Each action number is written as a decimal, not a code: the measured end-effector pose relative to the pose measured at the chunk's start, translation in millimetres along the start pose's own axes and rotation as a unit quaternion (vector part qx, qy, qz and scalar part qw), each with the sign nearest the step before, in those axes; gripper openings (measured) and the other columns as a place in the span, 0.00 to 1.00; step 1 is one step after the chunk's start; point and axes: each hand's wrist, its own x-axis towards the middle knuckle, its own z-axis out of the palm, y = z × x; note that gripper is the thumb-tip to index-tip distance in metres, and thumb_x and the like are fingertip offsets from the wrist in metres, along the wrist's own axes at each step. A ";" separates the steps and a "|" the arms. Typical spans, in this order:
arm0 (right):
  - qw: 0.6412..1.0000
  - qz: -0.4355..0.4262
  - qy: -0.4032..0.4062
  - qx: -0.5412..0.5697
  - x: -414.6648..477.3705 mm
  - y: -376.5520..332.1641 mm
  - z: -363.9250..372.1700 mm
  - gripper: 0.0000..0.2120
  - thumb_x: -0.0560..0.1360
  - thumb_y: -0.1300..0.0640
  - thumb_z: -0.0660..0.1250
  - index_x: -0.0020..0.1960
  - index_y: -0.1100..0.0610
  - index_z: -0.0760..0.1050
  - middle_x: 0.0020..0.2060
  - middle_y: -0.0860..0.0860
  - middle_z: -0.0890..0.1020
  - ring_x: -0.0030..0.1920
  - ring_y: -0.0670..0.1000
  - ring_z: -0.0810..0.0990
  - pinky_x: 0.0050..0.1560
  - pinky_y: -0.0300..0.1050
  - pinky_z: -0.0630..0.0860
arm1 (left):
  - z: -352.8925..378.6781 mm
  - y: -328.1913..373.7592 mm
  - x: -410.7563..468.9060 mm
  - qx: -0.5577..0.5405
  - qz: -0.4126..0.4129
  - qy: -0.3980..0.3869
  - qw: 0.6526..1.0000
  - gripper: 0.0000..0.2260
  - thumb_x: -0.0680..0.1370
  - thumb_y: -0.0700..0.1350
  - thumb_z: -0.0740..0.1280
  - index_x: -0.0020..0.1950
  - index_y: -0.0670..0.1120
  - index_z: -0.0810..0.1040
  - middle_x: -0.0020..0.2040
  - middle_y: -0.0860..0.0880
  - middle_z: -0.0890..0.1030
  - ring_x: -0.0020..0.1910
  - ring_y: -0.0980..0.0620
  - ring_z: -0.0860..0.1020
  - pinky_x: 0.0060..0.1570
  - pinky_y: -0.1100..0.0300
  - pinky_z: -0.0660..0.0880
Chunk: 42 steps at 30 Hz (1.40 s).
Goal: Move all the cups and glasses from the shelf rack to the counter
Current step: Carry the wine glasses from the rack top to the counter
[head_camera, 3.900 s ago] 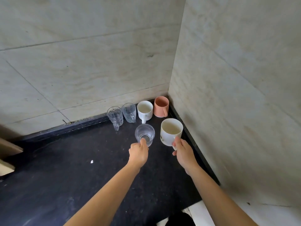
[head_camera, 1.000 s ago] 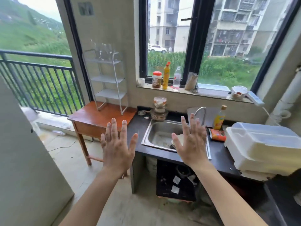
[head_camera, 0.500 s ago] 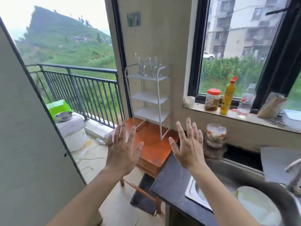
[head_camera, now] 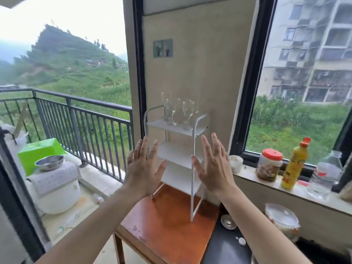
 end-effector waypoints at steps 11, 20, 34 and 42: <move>0.986 0.135 0.099 -0.001 170.2 0.3 55.4 0.36 0.82 0.37 0.55 0.83 0.49 0.47 0.81 0.58 0.56 0.79 0.60 0.58 0.76 0.57 0.59 | 70.1 -64.9 217.7 -0.155 0.083 -0.009 0.984 0.35 0.81 0.65 0.50 0.81 0.47 0.45 0.82 0.43 0.52 0.80 0.44 0.51 0.76 0.45 0.53; 0.987 0.138 0.076 -0.038 244.3 -0.7 93.4 0.35 0.81 0.36 0.55 0.83 0.45 0.45 0.72 0.58 0.69 0.69 0.61 0.72 0.68 0.56 0.68 | 101.8 -59.2 322.4 -0.227 0.081 -0.002 0.970 0.35 0.79 0.63 0.59 0.81 0.56 0.47 0.78 0.41 0.57 0.76 0.41 0.58 0.70 0.43 0.62; 0.986 0.125 0.108 0.015 253.9 4.7 107.5 0.20 0.79 0.36 0.62 0.62 0.49 0.67 0.57 0.49 0.76 0.50 0.57 0.80 0.49 0.46 0.66 | 131.0 -54.5 332.5 -0.417 0.025 0.059 0.907 0.18 0.79 0.56 0.67 0.58 0.57 0.58 0.61 0.44 0.74 0.61 0.45 0.74 0.54 0.53 0.66; 0.985 0.131 0.088 0.068 248.5 -9.4 99.9 0.34 0.78 0.36 0.64 0.78 0.45 0.56 0.71 0.49 0.73 0.65 0.54 0.77 0.54 0.49 0.71 | 109.0 -56.7 316.5 -0.479 0.001 0.056 0.876 0.16 0.79 0.59 0.64 0.58 0.58 0.57 0.57 0.44 0.75 0.50 0.52 0.79 0.47 0.56 0.76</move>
